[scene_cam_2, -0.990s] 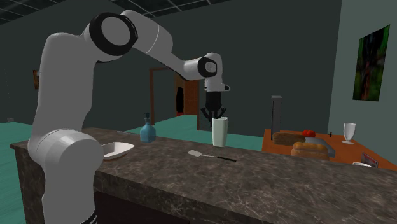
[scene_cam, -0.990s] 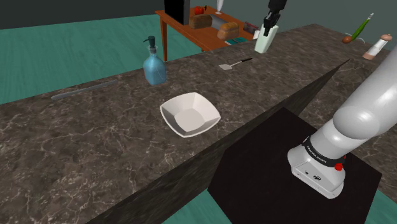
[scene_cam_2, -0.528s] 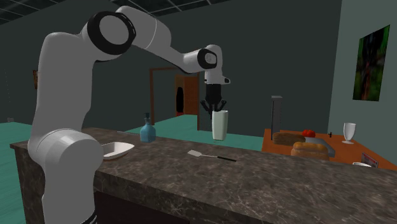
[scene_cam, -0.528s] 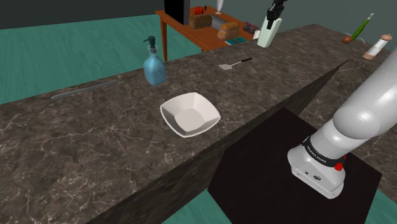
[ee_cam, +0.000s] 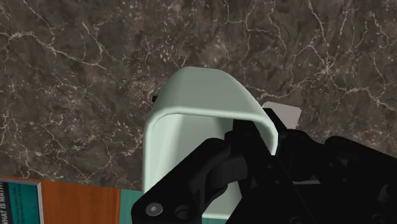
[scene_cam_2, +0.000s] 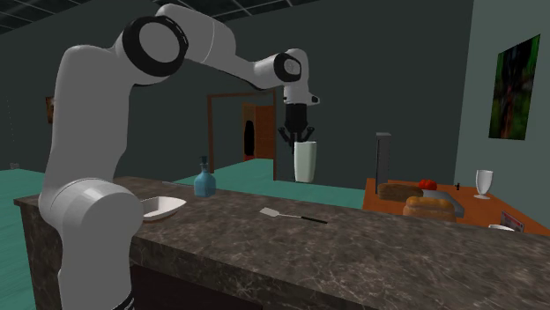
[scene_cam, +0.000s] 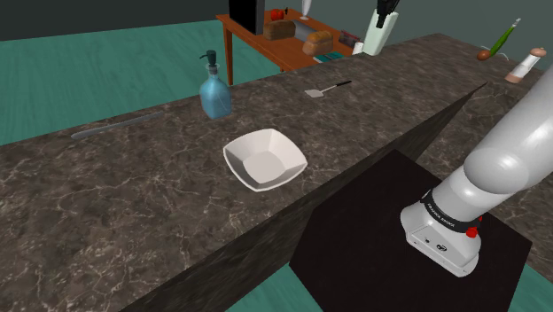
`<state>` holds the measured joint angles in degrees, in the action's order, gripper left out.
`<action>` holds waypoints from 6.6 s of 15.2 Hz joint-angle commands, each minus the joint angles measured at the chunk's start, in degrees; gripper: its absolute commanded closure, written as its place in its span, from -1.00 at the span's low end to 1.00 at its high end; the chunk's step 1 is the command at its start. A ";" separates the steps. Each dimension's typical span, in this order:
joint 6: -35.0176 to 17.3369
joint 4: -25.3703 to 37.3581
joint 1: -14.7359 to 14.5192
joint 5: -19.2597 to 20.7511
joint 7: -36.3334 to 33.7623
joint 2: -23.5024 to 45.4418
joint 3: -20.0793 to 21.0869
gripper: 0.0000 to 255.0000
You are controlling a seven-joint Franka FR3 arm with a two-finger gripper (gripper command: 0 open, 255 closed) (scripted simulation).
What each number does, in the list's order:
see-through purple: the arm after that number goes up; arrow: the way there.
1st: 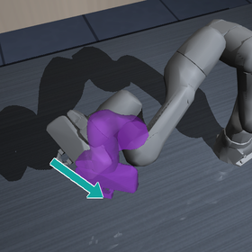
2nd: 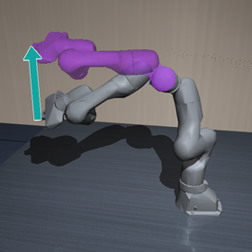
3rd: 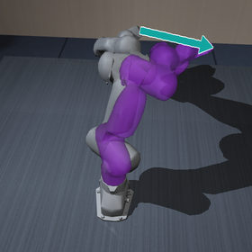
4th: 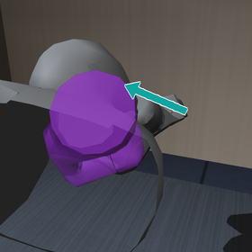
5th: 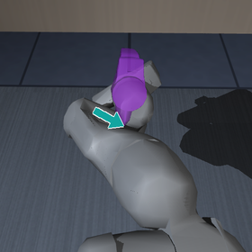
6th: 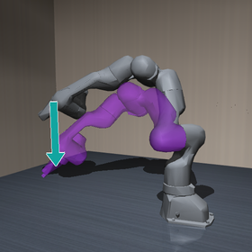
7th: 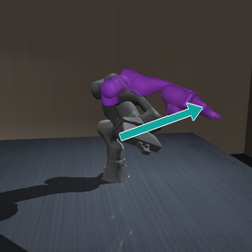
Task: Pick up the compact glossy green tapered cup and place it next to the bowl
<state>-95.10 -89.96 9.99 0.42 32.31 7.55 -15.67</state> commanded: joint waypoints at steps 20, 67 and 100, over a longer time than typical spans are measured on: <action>0.27 -11.17 -10.03 1.62 -19.13 -11.05 8.98 1.00; 14.43 53.07 -50.59 10.20 -76.14 40.18 32.05 1.00; -6.61 25.56 -46.56 9.44 -77.37 34.15 32.48 -1.00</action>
<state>-101.71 -64.39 -36.57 9.87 -45.06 41.70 16.81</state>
